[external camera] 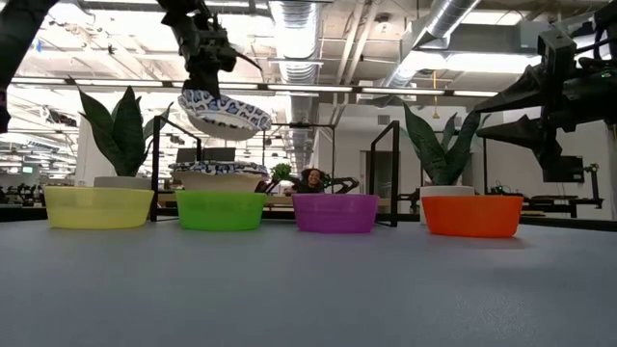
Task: Place and stack bowls onto a shelf
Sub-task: Stack the white bowl on the top of the other white bowl
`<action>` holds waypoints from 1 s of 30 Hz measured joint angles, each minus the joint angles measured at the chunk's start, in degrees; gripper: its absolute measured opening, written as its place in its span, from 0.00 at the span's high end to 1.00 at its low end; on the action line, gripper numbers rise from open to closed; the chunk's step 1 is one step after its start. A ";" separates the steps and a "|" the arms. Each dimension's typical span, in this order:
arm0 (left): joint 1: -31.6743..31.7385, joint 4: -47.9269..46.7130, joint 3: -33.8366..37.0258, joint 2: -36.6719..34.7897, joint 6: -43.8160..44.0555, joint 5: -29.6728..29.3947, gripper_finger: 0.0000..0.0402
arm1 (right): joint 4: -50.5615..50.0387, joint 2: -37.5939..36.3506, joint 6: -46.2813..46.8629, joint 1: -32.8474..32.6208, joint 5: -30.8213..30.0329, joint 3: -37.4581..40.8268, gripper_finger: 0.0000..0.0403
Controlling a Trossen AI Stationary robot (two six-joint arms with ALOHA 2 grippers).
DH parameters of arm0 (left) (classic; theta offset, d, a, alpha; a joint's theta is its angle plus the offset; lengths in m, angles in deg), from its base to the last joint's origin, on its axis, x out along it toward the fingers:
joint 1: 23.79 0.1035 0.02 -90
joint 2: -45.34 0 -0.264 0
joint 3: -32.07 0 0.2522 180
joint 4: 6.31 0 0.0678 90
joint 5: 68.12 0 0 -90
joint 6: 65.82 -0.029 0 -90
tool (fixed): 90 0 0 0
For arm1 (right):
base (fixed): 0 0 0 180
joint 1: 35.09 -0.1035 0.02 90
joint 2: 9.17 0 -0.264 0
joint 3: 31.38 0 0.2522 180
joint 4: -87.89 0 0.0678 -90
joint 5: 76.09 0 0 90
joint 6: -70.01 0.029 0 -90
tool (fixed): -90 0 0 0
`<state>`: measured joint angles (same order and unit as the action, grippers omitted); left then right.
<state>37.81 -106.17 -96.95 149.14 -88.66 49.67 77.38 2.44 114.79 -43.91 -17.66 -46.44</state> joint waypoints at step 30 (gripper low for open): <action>0.88 0.39 0.07 7.66 -3.95 -2.52 1.00 | -0.48 0.01 -0.15 0.00 -0.48 -0.02 0.47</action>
<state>38.70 -105.79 -96.88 156.79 -92.61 47.15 76.90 2.46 114.63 -43.91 -18.14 -46.47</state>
